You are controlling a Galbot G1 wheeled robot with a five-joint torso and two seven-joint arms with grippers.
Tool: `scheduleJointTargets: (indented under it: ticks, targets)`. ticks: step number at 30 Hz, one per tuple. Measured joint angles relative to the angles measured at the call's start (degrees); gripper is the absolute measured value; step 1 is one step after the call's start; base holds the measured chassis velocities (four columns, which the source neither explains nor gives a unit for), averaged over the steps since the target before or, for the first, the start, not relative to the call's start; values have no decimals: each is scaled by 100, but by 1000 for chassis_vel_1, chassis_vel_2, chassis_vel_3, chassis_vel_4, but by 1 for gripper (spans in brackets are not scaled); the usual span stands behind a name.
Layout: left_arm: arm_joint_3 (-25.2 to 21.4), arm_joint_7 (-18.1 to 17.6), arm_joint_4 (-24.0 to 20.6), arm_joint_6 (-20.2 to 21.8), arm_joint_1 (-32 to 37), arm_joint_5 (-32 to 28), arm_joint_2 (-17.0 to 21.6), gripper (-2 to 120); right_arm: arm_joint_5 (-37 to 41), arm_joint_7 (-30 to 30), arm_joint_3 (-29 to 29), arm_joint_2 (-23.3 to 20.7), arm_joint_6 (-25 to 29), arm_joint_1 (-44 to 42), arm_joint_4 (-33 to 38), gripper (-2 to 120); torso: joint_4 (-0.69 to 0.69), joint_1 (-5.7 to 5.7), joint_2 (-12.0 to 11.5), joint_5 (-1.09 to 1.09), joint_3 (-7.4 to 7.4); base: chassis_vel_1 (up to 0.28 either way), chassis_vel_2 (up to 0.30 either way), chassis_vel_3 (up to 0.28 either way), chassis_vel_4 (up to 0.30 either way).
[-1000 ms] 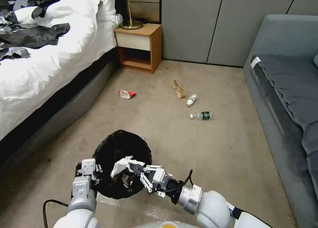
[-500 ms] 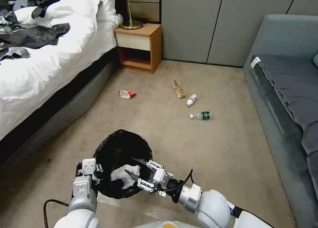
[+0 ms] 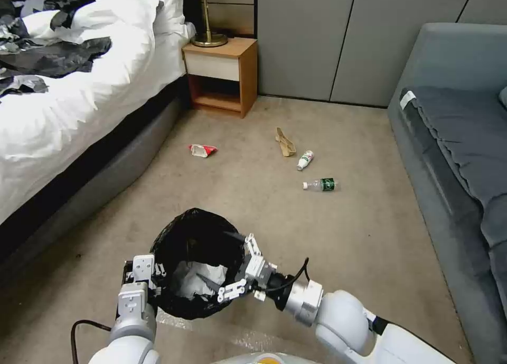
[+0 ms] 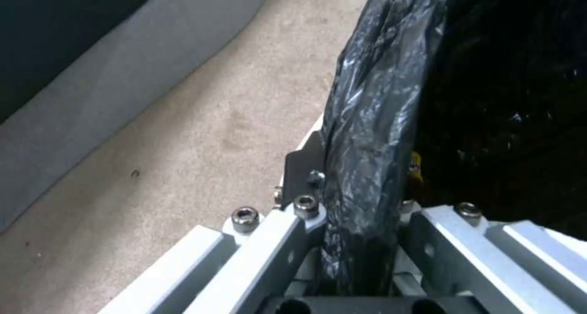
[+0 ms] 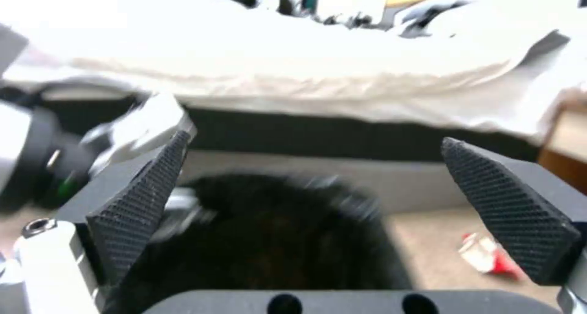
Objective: Pick up the trash bin, then pick up the garbage from the floor and place it into the trash bin.
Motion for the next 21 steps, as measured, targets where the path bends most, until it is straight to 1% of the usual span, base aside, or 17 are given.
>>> scheduleJointTargets:
  ticks: [1,2,4,5,6,9,10,11,12,13,14,16,17,19,20,21]
  targets:
    - [-10,0,25,-1,-21,-3,18,1,33,97,139,-48,-67,-6,174,100,0,0,0,0,0,0,0,0,0]
    - [-10,0,25,-1,-21,-3,18,1,33,97,139,-48,-67,-6,174,100,0,0,0,0,0,0,0,0,0]
    - [-35,0,56,-2,-46,-15,45,1,93,243,405,-125,-160,-87,431,100,0,-1,0,0,0,0,0,0,0]
    - [-50,1,74,-2,-64,-25,65,1,134,308,652,-163,-206,-186,580,100,0,0,0,0,0,0,0,0,0]
    - [-50,1,74,-2,-64,-25,65,1,134,308,652,-163,-206,-186,580,100,0,0,0,0,0,0,0,0,0]
    - [-63,3,101,-5,-97,-46,101,1,210,411,1326,-218,-252,-517,878,100,-1,0,0,0,0,0,0,0,0]
    - [-63,3,101,-5,-97,-46,101,1,210,411,1326,-218,-252,-517,878,100,-1,0,0,0,0,0,0,0,0]
    - [-63,5,103,-5,-101,-48,109,1,221,428,1483,-226,-255,-612,933,100,-1,-1,0,0,0,0,0,0,0]
    - [-61,5,104,-5,-109,-54,127,1,231,451,1846,-229,-257,-864,1072,100,-1,-1,0,0,0,0,0,0,0]
    - [-59,8,104,-5,-113,-63,136,1,231,460,2090,-223,-257,-1041,1172,100,-1,-1,0,1,0,0,0,0,0]
    - [-59,8,104,-5,-113,-63,136,1,231,460,2090,-223,-257,-1041,1172,100,-1,-1,0,1,0,0,0,0,0]
    - [-62,10,104,-6,-118,-104,156,1,220,486,2672,-127,-243,-1423,1362,100,1,0,0,0,0,0,0,0,0]
    - [-62,10,104,-6,-118,-104,156,1,220,486,2672,-127,-243,-1423,1362,100,1,0,0,0,0,0,0,0,0]
    - [-86,16,104,-6,-120,-159,180,1,121,573,3238,71,-196,-1842,1488,100,0,-1,0,0,0,0,0,0,0]
    - [-86,16,104,-6,-120,-159,180,1,121,573,3238,71,-196,-1842,1488,100,0,-1,0,0,0,0,0,0,0]
    - [-103,23,102,-6,-122,-192,195,1,30,644,3560,261,-153,-2141,1549,100,0,-1,0,-1,0,0,0,0,0]
